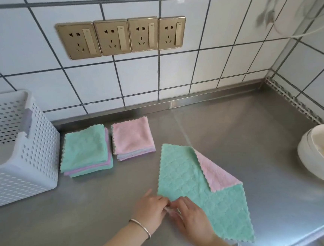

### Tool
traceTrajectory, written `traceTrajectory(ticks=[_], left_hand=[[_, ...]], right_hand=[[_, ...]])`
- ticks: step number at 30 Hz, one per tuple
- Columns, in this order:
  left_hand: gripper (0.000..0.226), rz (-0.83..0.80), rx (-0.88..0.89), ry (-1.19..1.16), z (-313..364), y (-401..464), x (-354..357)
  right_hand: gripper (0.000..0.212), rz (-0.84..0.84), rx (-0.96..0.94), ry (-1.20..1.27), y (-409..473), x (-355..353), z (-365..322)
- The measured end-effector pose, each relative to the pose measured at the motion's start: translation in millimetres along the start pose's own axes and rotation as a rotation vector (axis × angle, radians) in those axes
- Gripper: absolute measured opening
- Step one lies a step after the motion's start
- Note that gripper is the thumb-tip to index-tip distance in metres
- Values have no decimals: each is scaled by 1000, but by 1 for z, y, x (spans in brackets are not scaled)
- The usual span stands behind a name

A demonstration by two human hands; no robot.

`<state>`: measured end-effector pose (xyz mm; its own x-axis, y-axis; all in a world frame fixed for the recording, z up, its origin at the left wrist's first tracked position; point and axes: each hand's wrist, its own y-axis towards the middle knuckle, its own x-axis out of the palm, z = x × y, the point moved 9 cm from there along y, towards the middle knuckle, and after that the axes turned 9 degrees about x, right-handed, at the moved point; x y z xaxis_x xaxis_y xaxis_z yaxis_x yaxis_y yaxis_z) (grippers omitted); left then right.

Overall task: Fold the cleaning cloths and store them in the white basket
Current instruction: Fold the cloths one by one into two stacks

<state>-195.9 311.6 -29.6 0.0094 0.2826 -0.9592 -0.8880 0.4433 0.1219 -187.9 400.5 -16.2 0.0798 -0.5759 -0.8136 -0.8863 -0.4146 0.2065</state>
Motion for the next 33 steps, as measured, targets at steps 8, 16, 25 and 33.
traceTrajectory(ticks=[8, 16, 25, 33], left_hand=[[59, 156, -102, -33, -45, -129, -7], [50, 224, -244, -130, -42, -227, -18], [55, 231, -346, -155, -55, -250, -17], [24, 78, -399, -213, -71, -251, -4]], right_hand=[[28, -338, -48, 24, -24, 52, -27], [39, -537, -258, -21, -43, 109, -99], [63, -565, 19, -399, -35, 134, -80], [62, -572, 314, -566, 29, 104, -21]])
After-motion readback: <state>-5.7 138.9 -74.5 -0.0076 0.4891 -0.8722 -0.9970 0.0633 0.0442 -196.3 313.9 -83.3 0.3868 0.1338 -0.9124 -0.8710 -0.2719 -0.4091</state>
